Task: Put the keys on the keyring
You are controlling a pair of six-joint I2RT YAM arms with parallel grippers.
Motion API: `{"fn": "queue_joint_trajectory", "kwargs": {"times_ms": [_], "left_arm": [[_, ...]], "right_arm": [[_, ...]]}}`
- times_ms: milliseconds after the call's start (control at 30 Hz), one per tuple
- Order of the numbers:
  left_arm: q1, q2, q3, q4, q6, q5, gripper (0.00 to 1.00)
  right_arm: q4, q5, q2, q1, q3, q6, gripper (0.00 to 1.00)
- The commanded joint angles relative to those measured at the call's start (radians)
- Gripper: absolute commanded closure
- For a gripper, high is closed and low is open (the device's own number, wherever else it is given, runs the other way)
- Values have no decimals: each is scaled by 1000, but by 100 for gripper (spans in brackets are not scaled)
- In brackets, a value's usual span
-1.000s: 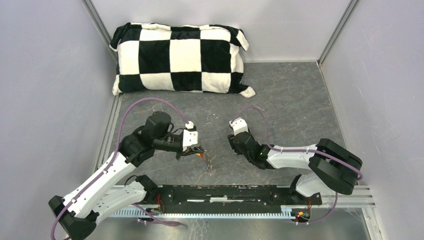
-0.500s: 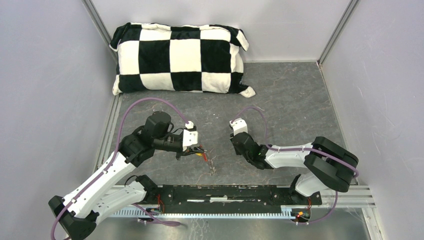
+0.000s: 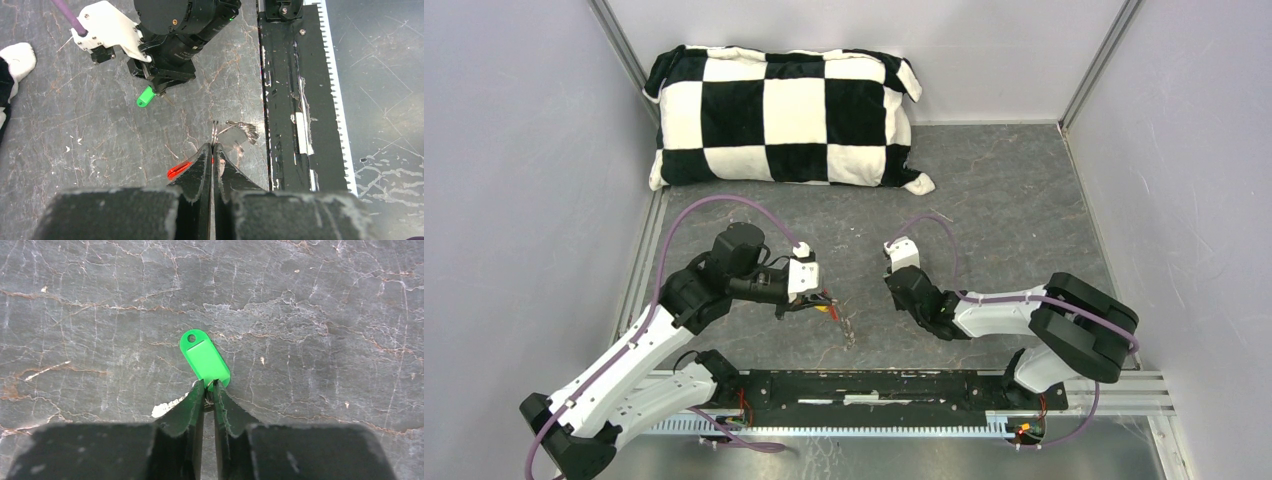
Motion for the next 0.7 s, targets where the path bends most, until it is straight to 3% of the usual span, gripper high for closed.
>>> {"fn": "queue_joint_trajectory", "kwargs": {"times_ms": [0, 167, 467, 667], "left_arm": [[0, -9, 50, 23, 9, 31, 98], [1, -11, 51, 22, 3, 33, 98], [0, -13, 43, 14, 9, 40, 98], [-1, -11, 40, 8, 21, 61, 98]], "right_arm": [[24, 40, -39, 3, -37, -4, 86], [65, 42, -114, 3, -86, -53, 99], [86, -81, -266, -8, -157, -169, 100], [100, -366, -360, -35, -164, -261, 100]]}}
